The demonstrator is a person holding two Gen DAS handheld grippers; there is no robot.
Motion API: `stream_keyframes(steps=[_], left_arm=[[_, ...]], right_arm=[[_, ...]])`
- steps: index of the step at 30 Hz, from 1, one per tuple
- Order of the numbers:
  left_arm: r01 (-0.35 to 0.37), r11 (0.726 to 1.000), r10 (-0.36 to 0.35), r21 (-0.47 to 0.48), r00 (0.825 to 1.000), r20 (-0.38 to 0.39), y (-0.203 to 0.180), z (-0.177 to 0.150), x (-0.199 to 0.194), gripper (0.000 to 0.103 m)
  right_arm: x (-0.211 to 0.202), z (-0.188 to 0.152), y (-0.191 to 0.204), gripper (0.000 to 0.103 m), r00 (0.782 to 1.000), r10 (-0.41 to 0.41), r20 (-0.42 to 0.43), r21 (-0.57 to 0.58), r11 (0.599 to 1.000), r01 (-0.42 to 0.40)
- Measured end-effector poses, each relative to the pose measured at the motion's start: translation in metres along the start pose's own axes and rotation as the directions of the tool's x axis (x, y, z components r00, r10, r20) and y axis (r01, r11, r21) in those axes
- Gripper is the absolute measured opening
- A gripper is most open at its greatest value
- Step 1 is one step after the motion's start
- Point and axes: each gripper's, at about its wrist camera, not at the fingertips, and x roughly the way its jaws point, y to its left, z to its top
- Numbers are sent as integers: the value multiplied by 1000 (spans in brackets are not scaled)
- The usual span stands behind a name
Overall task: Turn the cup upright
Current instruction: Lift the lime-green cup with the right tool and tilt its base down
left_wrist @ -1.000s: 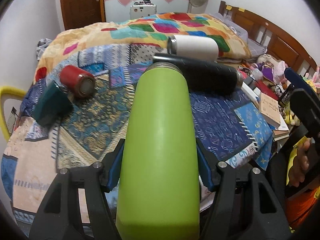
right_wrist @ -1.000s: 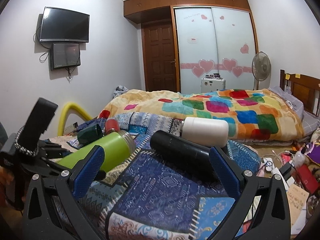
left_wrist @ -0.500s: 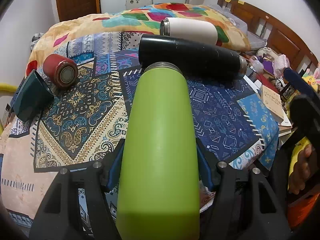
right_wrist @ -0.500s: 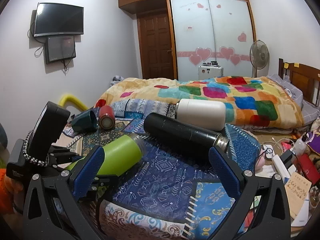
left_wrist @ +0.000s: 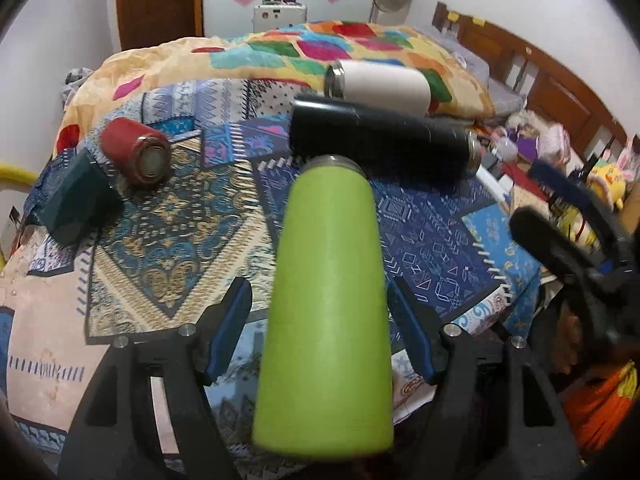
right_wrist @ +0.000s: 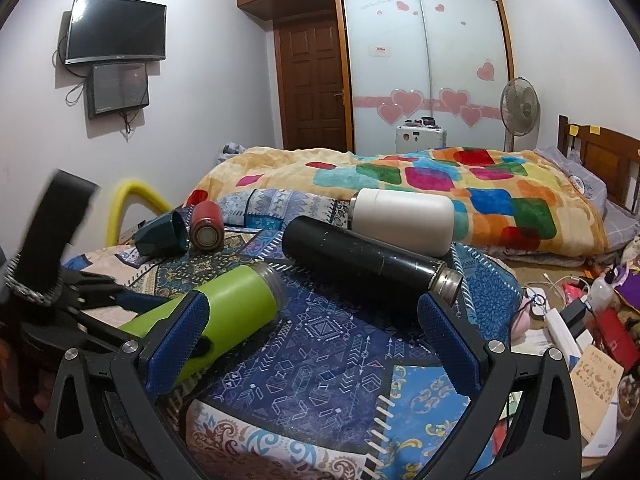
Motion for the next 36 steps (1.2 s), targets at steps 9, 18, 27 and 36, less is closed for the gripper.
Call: stream_keyframes(steps=[9, 18, 27, 36], left_arm=[[-103, 993, 105, -65, 994, 39, 62, -19, -31, 71], [-106, 992, 107, -72, 994, 7, 85, -49, -23, 71], [-19, 997, 21, -70, 999, 31, 73, -51, -25, 71], [-31, 998, 33, -59, 999, 41, 61, -52, -19, 71]], right_arm=[[33, -12, 8, 103, 994, 29, -105, -14, 999, -30], [61, -16, 37, 103, 977, 90, -194, -61, 993, -103], [68, -10, 37, 103, 973, 68, -220, -109, 990, -94], [73, -5, 41, 103, 971, 23, -238, -171, 983, -65]])
